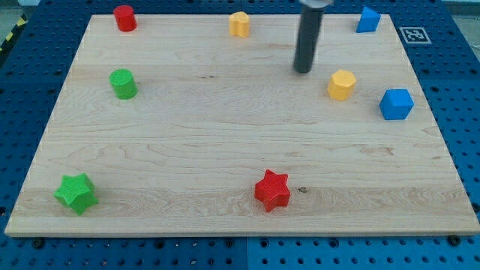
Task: Push the yellow hexagon closer to the blue cube
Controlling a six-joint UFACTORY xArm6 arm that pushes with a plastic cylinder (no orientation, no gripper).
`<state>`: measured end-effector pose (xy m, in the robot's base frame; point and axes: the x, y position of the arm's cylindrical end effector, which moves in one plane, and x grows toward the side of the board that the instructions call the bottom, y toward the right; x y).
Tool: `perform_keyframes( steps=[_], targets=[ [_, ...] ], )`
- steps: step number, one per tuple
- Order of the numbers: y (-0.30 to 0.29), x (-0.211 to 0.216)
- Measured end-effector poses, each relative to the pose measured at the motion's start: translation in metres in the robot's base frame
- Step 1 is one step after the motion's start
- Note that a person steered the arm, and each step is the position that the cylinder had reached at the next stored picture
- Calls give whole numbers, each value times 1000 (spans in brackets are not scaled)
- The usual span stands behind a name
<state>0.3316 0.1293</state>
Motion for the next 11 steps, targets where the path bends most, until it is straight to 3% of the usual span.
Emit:
perform_keyframes(
  steps=[1,4,7,11],
  targets=[
    [47,-4],
    [19,31],
    [38,98],
    [79,117]
  ],
)
